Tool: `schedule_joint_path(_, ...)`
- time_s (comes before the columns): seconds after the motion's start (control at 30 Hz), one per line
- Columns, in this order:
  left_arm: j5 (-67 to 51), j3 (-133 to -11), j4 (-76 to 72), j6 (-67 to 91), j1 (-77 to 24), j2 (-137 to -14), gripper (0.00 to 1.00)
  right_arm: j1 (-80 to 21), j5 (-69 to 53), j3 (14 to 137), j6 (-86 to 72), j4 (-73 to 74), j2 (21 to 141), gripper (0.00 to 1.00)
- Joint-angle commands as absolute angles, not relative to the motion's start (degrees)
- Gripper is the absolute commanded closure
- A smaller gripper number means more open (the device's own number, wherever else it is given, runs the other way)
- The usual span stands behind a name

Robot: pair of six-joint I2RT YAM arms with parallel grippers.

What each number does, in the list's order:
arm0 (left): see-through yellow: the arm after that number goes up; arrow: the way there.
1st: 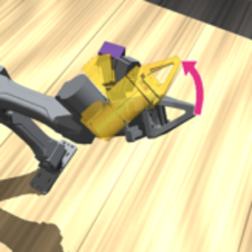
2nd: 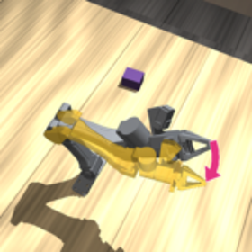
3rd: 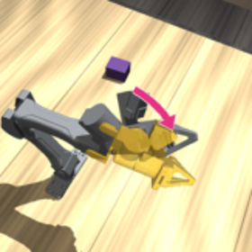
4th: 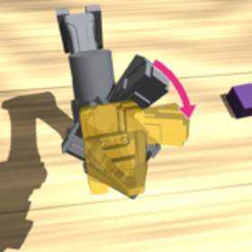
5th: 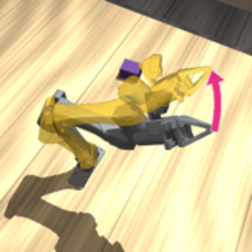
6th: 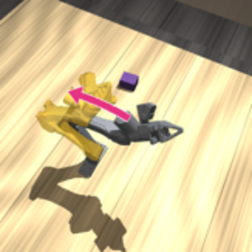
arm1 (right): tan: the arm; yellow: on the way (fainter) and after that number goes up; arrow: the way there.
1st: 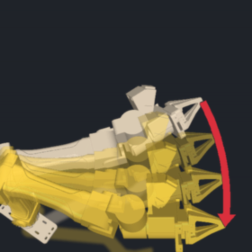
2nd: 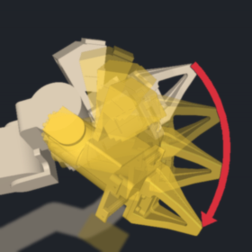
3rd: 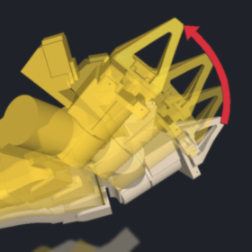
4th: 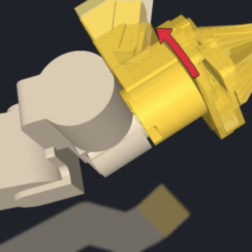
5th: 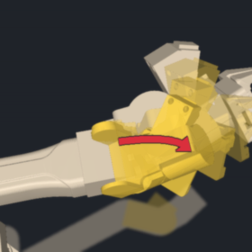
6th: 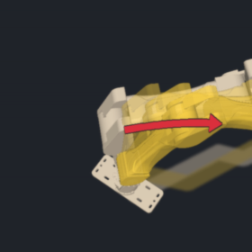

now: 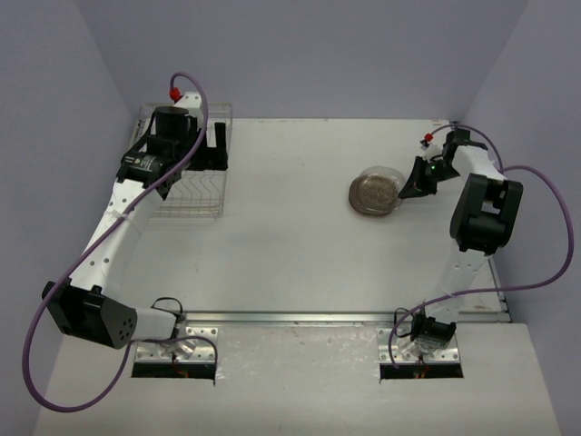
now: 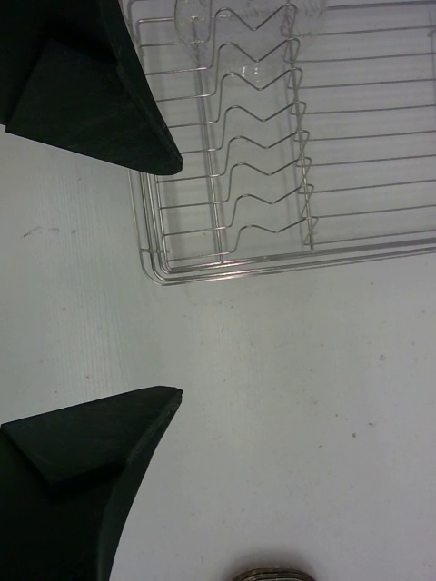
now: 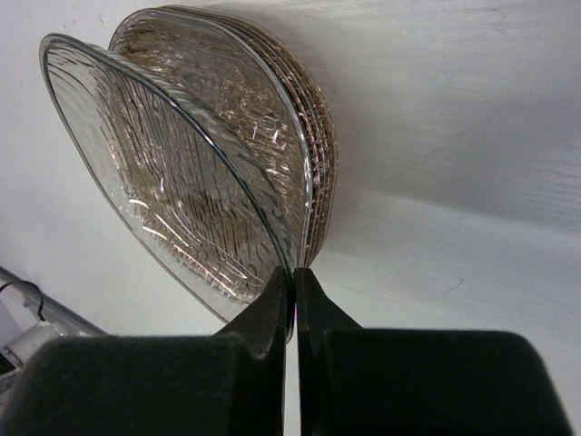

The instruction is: Unload the plates from the dish rack

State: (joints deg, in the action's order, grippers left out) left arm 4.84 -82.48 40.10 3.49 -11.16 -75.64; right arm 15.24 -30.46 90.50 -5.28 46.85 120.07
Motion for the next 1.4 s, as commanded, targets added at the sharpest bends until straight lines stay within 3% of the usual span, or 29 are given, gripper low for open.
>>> schedule_joint_path(0.0, 4.0, -82.4, 38.2, 3.9, -10.3, -73.8, 0.00, 14.7, -31.4, 93.1, -5.9, 46.0, 120.7, 1.00)
schedule_joint_path(0.7, 4.0, -83.0, 38.4, 3.8, -10.2, -74.6, 0.00, 13.9, -30.7, 95.3, -6.1, 46.9, 123.6, 0.95)
schedule_joint_path(0.8, 3.9, -83.0, 38.4, 3.9, -10.2, -74.8, 0.00, 13.8, -31.5, 96.3, -6.3, 47.7, 123.5, 0.88)
schedule_joint_path(1.07, 3.7, -83.1, 38.3, 4.0, -10.2, -75.0, 0.00, 13.5, -34.6, 99.1, -7.1, 50.8, 121.7, 0.46)
schedule_joint_path(1.37, 12.3, -89.1, 42.2, 2.0, -4.4, -76.4, 0.03, 11.8, -29.4, 98.8, -5.7, 50.0, 115.1, 0.26)
